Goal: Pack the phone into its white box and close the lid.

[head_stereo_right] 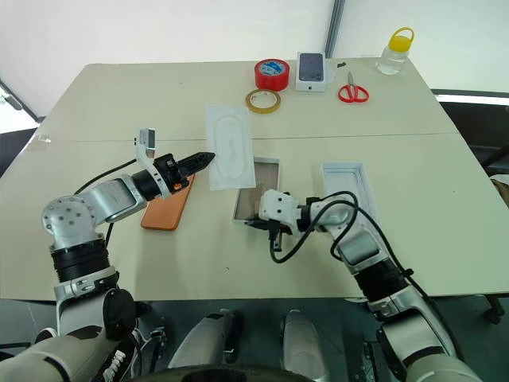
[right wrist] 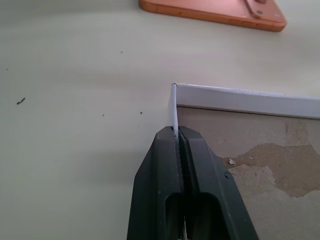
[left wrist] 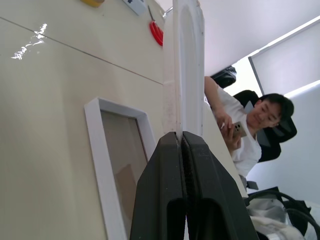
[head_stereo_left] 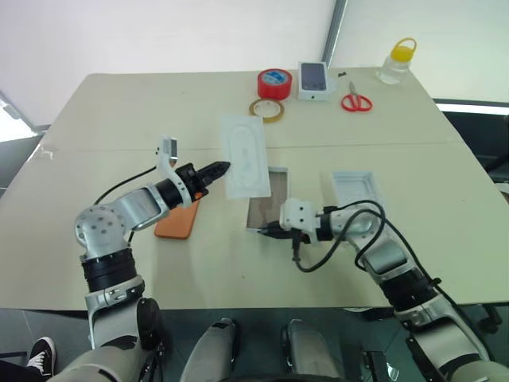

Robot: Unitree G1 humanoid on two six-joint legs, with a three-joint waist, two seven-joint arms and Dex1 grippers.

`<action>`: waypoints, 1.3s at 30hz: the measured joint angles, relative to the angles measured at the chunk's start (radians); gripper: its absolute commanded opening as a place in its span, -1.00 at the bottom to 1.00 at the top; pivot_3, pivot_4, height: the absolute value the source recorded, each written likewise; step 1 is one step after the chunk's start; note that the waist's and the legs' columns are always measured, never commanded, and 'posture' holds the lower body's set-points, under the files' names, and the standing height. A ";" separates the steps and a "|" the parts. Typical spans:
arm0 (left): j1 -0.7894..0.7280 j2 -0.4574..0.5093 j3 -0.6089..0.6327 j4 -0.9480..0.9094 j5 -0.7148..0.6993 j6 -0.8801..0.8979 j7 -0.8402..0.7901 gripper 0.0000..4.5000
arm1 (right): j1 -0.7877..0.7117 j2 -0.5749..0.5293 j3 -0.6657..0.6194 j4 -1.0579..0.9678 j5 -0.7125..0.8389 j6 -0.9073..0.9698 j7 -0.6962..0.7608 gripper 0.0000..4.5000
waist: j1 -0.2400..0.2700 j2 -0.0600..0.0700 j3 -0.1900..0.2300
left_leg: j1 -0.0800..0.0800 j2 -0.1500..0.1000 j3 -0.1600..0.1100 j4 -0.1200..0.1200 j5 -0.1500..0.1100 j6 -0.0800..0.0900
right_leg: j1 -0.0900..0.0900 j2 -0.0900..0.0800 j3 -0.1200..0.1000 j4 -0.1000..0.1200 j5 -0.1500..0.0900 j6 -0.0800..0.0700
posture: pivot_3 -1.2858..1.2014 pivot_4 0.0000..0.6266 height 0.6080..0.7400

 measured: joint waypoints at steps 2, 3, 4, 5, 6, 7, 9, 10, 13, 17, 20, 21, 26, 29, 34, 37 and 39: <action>0.005 0.000 0.001 -0.001 -0.022 0.002 0.014 -1.00 | 0.001 0.012 0.003 0.000 -0.005 0.000 -0.007 -0.96 | 0.000 0.000 0.000 | 0.000 0.000 0.000 0.000 0.000 0.000 | 0.000 0.000 0.000 0.000 0.000 0.000 | 0.03 -0.52 1.00; 0.009 -0.001 0.000 -0.002 -0.028 0.003 0.021 -1.00 | 0.002 0.017 0.006 0.000 -0.005 0.000 -0.010 -0.96 | 0.000 0.000 0.000 | 0.000 0.000 0.000 0.000 0.000 0.000 | 0.000 0.000 0.000 0.000 0.000 0.000 | 0.03 -0.52 1.00; 0.014 -0.001 -0.002 -0.006 -0.032 0.004 0.025 -1.00 | 0.003 0.019 0.011 -0.001 -0.006 -0.001 -0.011 -0.96 | 0.000 0.000 0.000 | 0.000 0.000 0.000 0.000 0.000 0.000 | 0.000 0.000 0.000 0.000 0.000 0.000 | 0.03 -0.52 1.00; 0.022 -0.001 -0.006 -0.011 -0.037 0.004 0.028 -1.00 | 0.003 0.018 0.013 -0.002 -0.007 -0.004 -0.010 -0.96 | 0.001 0.000 0.000 | 0.000 0.000 0.000 0.000 0.000 0.000 | 0.000 0.000 0.000 0.000 0.000 0.000 | 0.03 -0.52 1.00; 0.034 0.000 -0.013 -0.018 -0.040 0.004 0.031 -1.00 | 0.005 0.018 0.014 -0.002 -0.007 -0.009 -0.008 -0.96 | 0.001 0.000 0.000 | 0.000 0.000 0.000 0.000 0.000 0.000 | 0.000 0.000 0.000 0.000 0.000 0.000 | 0.03 -0.52 1.00; 0.045 0.001 -0.022 -0.025 -0.040 0.005 0.032 -1.00 | 0.007 0.017 0.013 -0.004 -0.003 -0.009 0.000 -0.96 | 0.001 0.000 0.000 | 0.000 0.000 0.000 0.000 0.000 0.000 | 0.000 0.000 0.000 0.000 0.000 0.000 | 0.03 -0.52 1.00; 0.058 0.001 -0.037 -0.029 -0.041 0.007 0.033 -1.00 | 0.012 0.009 0.013 -0.013 0.019 0.004 0.033 -0.73 | 0.002 0.000 0.000 | 0.000 0.000 0.000 0.000 0.000 0.000 | 0.000 0.000 0.000 0.000 0.000 0.000 | 0.03 -0.52 1.00; 0.060 0.001 -0.038 -0.029 -0.047 0.007 0.035 -1.00 | 0.013 0.003 0.013 -0.017 0.026 0.001 0.047 -0.60 | 0.002 0.000 0.000 | 0.000 0.000 0.000 0.000 0.000 0.000 | 0.000 0.000 0.000 0.000 0.000 0.000 | 0.03 -0.52 1.00; 0.063 0.008 -0.054 -0.032 -0.051 0.006 0.033 -1.00 | 0.013 -0.014 0.006 -0.018 0.031 -0.022 0.062 0.06 | 0.002 0.000 0.000 | 0.000 0.000 0.000 0.000 0.000 0.000 | 0.000 0.000 0.000 0.000 0.000 0.000 | 0.03 -0.52 1.00; 0.078 0.020 -0.074 -0.033 -0.051 0.006 0.029 -1.00 | 0.013 -0.041 -0.013 -0.021 0.053 -0.043 0.094 0.72 | 0.002 0.000 0.000 | 0.000 0.000 0.000 0.000 0.000 0.000 | 0.000 0.000 0.000 0.000 0.000 0.000 | 0.03 -0.52 1.00; 0.079 0.033 -0.082 -0.038 -0.052 0.006 0.017 -1.00 | 0.013 -0.071 -0.040 -0.055 0.106 0.003 0.124 0.72 | 0.003 0.000 0.000 | 0.000 0.000 0.000 0.000 0.000 0.000 | 0.000 0.000 0.000 0.000 0.000 0.000 | 0.03 -0.52 1.00; 0.081 0.038 -0.085 -0.039 -0.056 0.006 0.012 -1.00 | 0.013 -0.088 -0.060 -0.070 0.124 0.013 0.131 0.72 | 0.003 0.000 0.000 | 0.000 0.000 0.000 0.000 0.000 0.000 | 0.000 0.000 0.000 0.000 0.000 0.000 | 0.03 -0.52 1.00; 0.118 0.066 -0.116 -0.056 -0.059 0.009 -0.029 -1.00 | 0.022 -0.240 -0.134 -0.042 0.118 -0.019 0.162 0.72 | 0.006 0.000 0.000 | 0.000 0.000 0.000 0.000 0.000 0.000 | 0.001 0.000 0.000 -0.001 0.000 0.000 | 0.03 -0.52 1.00; 0.129 0.069 -0.163 -0.058 -0.039 0.002 -0.046 -1.00 | 0.013 -0.242 -0.152 0.059 0.079 -0.081 0.114 0.72 | 0.001 0.000 0.000 | 0.000 0.000 0.000 -0.001 0.000 0.000 | 0.001 0.000 0.000 -0.001 0.000 0.000 | 0.03 -0.52 1.00; 0.130 0.068 -0.192 -0.048 -0.022 -0.018 -0.069 -0.87 | 0.006 -0.211 -0.152 0.091 0.064 -0.116 0.080 0.73 | 0.001 0.000 0.000 | 0.000 0.000 0.000 -0.001 0.000 0.000 | 0.000 0.000 0.000 0.000 0.000 0.000 | 0.03 -0.52 1.00; 0.130 0.069 -0.192 -0.038 -0.015 -0.022 -0.073 -0.38 | 0.006 -0.200 -0.152 0.088 0.063 -0.118 0.072 0.74 | 0.004 -0.001 0.000 | 0.000 0.000 0.000 0.000 0.000 0.000 | 0.001 0.000 0.000 -0.001 0.000 0.000 | 0.03 -0.52 1.00; 0.130 0.068 -0.193 -0.037 -0.008 -0.025 -0.074 0.06 | 0.006 -0.193 -0.151 0.088 0.063 -0.121 0.067 0.74 | 0.004 -0.001 0.000 | 0.000 0.000 0.000 0.000 0.000 0.000 | 0.001 0.000 0.000 -0.001 0.000 0.000 | 0.03 -0.52 1.00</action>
